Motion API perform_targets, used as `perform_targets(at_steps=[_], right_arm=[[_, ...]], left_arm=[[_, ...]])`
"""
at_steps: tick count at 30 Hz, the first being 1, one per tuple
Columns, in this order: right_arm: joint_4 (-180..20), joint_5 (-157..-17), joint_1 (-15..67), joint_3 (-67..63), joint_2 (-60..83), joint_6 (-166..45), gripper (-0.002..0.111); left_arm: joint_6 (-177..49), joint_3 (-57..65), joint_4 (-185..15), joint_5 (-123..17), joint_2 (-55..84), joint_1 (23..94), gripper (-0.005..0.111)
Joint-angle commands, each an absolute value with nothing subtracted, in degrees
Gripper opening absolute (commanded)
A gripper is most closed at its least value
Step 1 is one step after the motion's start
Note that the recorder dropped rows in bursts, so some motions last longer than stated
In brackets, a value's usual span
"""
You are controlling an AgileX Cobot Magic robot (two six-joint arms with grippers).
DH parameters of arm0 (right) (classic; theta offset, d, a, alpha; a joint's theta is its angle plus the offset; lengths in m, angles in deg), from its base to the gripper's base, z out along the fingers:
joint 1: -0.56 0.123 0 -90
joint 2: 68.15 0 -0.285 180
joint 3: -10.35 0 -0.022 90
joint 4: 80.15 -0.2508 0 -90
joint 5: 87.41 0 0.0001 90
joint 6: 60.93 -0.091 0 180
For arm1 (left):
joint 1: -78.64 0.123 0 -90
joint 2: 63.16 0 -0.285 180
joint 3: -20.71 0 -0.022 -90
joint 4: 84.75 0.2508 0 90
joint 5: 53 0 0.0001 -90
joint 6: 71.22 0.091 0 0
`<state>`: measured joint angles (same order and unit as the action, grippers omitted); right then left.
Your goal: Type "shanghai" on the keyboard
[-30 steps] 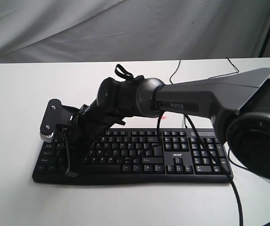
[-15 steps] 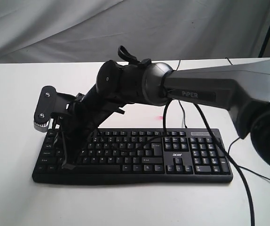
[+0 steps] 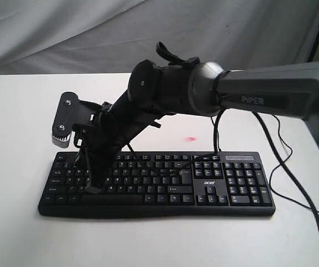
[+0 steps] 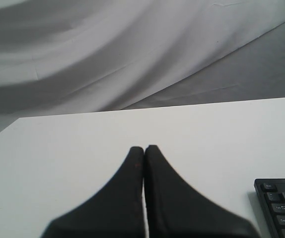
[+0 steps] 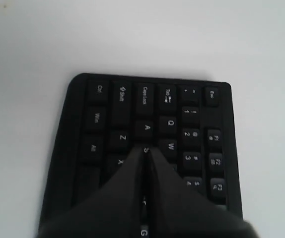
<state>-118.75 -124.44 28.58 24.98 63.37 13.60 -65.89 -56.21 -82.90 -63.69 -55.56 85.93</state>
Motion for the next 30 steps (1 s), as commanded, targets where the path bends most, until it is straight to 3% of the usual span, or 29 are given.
perform_targets(at_steps=[1,11,30], right_arm=[[-119.71,-123.24,27.26,21.83,60.79,15.02,0.0],[-128.09,-125.56,22.76,14.39,58.71,26.14,0.0],[-129.16,-127.96,22.26,14.27,58.71,28.56,0.0]], left_arm=[[-66.04,-56.5,-82.94,-63.33,-55.38,85.71,0.001],[-66.04,-56.5,-82.94,-63.33,-55.38,85.71,0.001],[-66.04,-56.5,-82.94,-63.33,-55.38,85.71,0.001]])
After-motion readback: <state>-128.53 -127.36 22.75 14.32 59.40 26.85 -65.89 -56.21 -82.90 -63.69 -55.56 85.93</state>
